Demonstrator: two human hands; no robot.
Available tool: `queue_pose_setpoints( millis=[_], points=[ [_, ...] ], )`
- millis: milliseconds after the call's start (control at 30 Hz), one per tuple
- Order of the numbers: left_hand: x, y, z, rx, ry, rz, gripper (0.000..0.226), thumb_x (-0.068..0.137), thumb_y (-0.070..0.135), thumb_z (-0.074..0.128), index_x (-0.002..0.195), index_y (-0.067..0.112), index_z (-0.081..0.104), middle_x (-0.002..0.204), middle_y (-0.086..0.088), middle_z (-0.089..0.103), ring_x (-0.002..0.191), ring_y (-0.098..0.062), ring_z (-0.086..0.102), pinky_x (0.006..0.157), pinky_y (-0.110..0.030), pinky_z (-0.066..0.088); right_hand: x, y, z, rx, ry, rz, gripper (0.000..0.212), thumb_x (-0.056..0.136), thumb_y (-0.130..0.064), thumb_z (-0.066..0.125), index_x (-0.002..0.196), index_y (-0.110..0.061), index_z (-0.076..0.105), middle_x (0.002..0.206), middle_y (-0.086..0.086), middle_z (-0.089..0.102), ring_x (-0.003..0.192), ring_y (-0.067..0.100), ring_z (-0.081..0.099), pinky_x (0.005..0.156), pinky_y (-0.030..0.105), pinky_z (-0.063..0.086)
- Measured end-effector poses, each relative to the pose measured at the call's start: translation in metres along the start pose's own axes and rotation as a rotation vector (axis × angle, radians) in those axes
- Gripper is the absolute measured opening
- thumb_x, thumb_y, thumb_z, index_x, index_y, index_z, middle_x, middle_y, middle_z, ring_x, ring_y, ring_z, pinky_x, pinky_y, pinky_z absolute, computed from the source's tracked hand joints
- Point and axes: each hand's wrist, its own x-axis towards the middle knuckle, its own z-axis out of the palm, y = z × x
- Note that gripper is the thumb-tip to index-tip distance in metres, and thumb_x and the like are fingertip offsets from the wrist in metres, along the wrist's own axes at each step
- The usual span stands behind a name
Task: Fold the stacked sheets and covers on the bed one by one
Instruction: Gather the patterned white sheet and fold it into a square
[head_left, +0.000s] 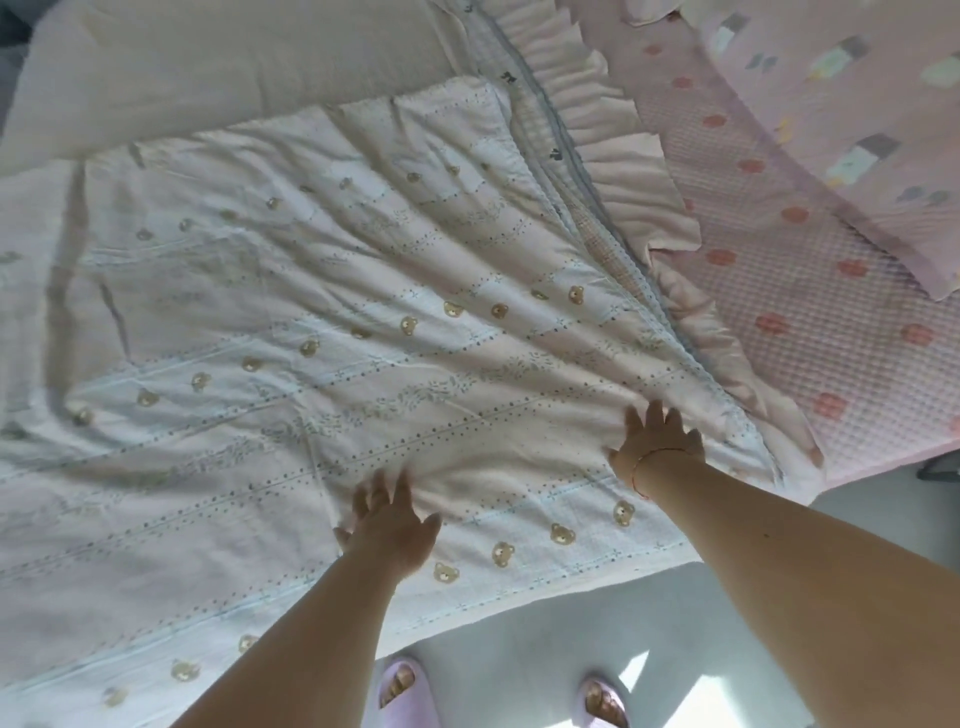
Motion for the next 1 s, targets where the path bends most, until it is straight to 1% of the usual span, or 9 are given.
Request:
queue_pose_setpoints(
  millis=[100,267,433,567,667,733,800,900,1000],
  points=[
    [0.003,-0.042,-0.006,-0.043,-0.012,-0.046,0.076,0.098,0.057,0.034,0.152,0.034,-0.015,0.16,0.002,-0.023,0.148,-0.027,-0.017,0.113,-0.064,0.01,-0.011,-0.046,0.011,0.002,-0.053,-0.162,0.075,0.097,-0.054,0.03,0.151,-0.025,-0.012,0.158,0.003,-0.02,0.147,0.028,-0.01,0.117,0.049,0.014],
    [0.001,-0.13,-0.008,-0.05,-0.033,-0.11,0.076,0.098,0.056,0.032,0.153,0.029,-0.013,0.161,0.005,-0.02,0.149,-0.022,-0.013,0.116,-0.061,0.013,-0.039,-0.104,0.031,0.008,-0.108,-0.101,0.086,0.093,-0.062,0.031,0.151,-0.016,-0.015,0.158,0.01,-0.019,0.146,0.035,-0.01,0.116,0.051,0.017],
    [-0.011,-0.21,-0.023,-0.064,-0.006,-0.14,0.075,0.098,0.055,0.031,0.151,0.033,-0.016,0.159,0.011,-0.022,0.149,-0.022,-0.013,0.117,-0.06,0.011,-0.065,-0.17,0.038,0.08,-0.063,-0.099,0.09,0.091,-0.065,0.031,0.151,-0.015,-0.015,0.157,0.014,-0.018,0.146,0.036,-0.008,0.117,0.05,0.015],
    [-0.016,-0.278,-0.031,-0.079,-0.002,-0.224,0.075,0.097,0.058,0.031,0.15,0.036,-0.017,0.16,0.003,-0.022,0.149,-0.028,-0.007,0.116,-0.061,0.012,-0.093,-0.242,0.045,0.023,-0.025,-0.308,0.081,0.093,-0.064,0.025,0.15,-0.025,-0.018,0.157,0.006,-0.023,0.146,0.032,-0.012,0.118,0.049,0.008],
    [-0.023,-0.32,-0.036,-0.052,-0.016,-0.266,0.075,0.098,0.058,0.031,0.153,0.031,-0.012,0.162,0.001,-0.015,0.15,-0.027,-0.001,0.116,-0.059,0.014,-0.118,-0.284,0.06,-0.057,-0.095,-0.488,0.073,0.094,-0.064,0.021,0.151,-0.031,-0.009,0.158,0.003,-0.02,0.146,0.029,-0.011,0.118,0.049,0.008],
    [-0.028,-0.341,-0.041,-0.059,0.0,-0.259,0.075,0.098,0.056,0.032,0.155,0.024,-0.006,0.163,0.003,-0.008,0.15,-0.024,0.004,0.118,-0.053,0.017,-0.134,-0.302,0.067,-0.051,-0.157,-0.529,0.069,0.096,-0.06,0.024,0.152,-0.031,-0.003,0.159,0.0,-0.015,0.147,0.027,-0.01,0.119,0.049,0.009],
    [-0.034,-0.356,-0.047,-0.099,0.046,-0.235,0.073,0.099,0.052,0.034,0.156,0.02,0.001,0.163,0.002,0.006,0.149,-0.023,0.014,0.118,-0.046,0.022,-0.148,-0.315,0.068,0.002,-0.201,-0.534,0.065,0.098,-0.055,0.025,0.153,-0.028,0.004,0.16,0.001,-0.007,0.147,0.027,-0.003,0.119,0.046,0.012],
    [-0.043,-0.369,-0.06,-0.182,0.106,-0.198,0.069,0.101,0.046,0.037,0.155,0.014,0.011,0.159,-0.007,0.024,0.144,-0.024,0.029,0.116,-0.037,0.028,-0.164,-0.329,0.061,0.159,-0.222,-0.472,0.061,0.1,-0.05,0.028,0.152,-0.022,0.016,0.159,0.004,0.012,0.145,0.025,0.019,0.115,0.039,0.026],
    [-0.054,-0.375,-0.072,-0.252,0.135,-0.188,0.066,0.101,0.039,0.041,0.154,0.009,0.014,0.156,-0.012,0.031,0.141,-0.026,0.034,0.113,-0.034,0.03,-0.177,-0.339,0.052,0.253,-0.195,-0.392,0.06,0.099,-0.05,0.029,0.15,-0.018,0.024,0.154,0.008,0.028,0.135,0.025,0.039,0.104,0.036,0.041]
  ],
)
